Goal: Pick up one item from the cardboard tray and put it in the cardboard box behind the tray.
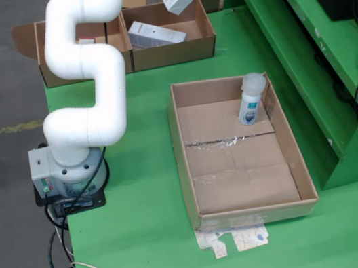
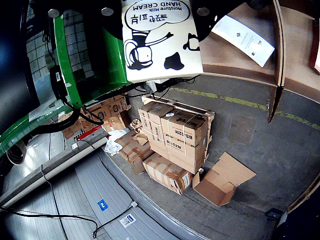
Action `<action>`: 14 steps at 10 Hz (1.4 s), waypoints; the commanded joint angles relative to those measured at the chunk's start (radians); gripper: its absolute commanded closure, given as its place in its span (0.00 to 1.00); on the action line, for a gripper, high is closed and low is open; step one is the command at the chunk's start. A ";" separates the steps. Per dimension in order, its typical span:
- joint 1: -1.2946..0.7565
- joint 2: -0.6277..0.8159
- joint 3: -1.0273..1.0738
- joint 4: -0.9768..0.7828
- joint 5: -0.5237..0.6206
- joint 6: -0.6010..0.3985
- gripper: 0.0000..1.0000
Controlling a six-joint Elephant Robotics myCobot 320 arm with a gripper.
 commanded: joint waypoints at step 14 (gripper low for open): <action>-0.078 -0.184 0.028 0.017 -0.012 0.000 1.00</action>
